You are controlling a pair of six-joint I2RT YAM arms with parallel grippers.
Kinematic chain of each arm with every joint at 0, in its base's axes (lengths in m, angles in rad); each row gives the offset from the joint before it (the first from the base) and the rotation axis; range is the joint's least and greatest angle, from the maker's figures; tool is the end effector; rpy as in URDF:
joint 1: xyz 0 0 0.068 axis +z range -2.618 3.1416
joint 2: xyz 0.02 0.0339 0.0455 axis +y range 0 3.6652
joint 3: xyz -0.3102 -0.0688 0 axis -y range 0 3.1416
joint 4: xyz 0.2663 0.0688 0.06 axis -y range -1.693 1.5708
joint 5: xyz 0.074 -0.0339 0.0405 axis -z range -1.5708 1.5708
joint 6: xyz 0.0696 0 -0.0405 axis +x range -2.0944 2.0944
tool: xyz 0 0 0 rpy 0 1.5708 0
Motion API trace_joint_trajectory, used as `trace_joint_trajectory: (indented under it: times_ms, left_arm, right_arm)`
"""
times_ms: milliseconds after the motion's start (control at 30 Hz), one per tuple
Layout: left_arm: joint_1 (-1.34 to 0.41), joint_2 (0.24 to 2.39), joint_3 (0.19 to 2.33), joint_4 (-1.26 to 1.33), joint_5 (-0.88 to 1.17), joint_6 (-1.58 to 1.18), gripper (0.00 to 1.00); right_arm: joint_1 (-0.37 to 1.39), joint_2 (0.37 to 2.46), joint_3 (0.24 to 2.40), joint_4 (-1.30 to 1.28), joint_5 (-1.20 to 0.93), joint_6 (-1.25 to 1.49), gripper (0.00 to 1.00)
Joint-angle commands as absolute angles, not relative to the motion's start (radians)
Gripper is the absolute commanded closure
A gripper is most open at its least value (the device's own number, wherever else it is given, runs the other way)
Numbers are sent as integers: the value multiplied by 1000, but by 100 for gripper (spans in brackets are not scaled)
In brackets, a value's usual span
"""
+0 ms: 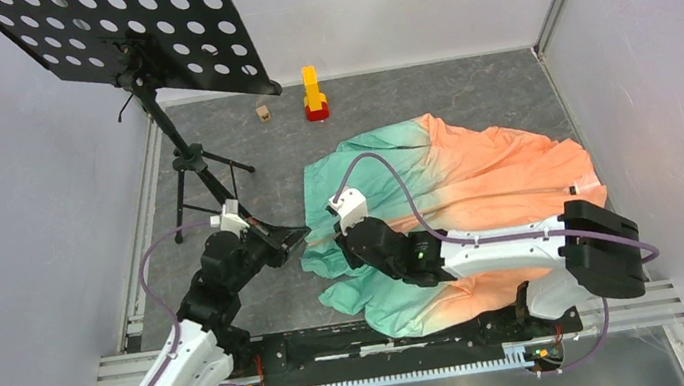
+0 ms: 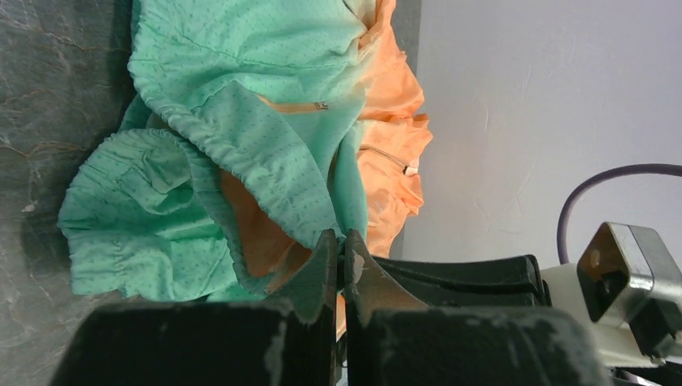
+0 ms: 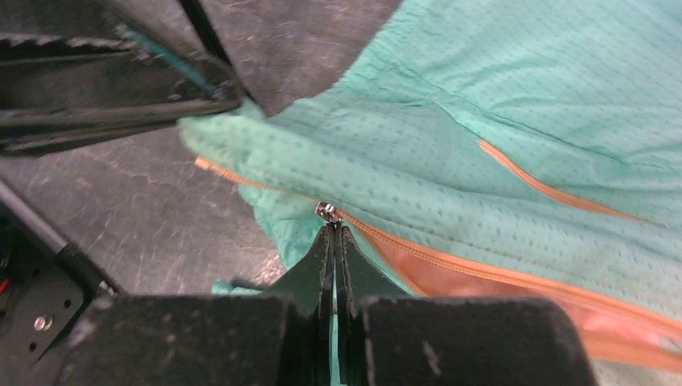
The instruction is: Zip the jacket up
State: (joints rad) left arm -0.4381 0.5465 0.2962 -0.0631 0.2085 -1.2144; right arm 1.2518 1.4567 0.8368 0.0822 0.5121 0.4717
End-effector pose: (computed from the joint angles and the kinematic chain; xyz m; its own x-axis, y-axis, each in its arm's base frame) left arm 0.1415 -0.0822 0.2231 -0.6535 -0.7064 -0.2721 -0.0546 0.4025 -0.9138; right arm 0.1428 0.3235 0.2468 -0.4592 -0.1274 -0.8791 -0.5468 0.8205 0.1667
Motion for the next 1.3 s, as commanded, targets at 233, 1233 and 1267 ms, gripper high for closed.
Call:
trace_joint_trajectory:
  times_ms: [233, 1233, 1267]
  left_arm:
    - [-432, 566, 463, -256, -35, -890, 98]
    - [-558, 628, 370, -241, -512, -943, 98]
    - [-561, 625, 368, -247, -515, -950, 98]
  right_arm:
    - [1110, 1451, 884, -130, 208, 159, 100]
    - [8, 1241, 559, -244, 670, -873, 100]
    - [-38, 1256, 554, -208, 705, -902, 100]
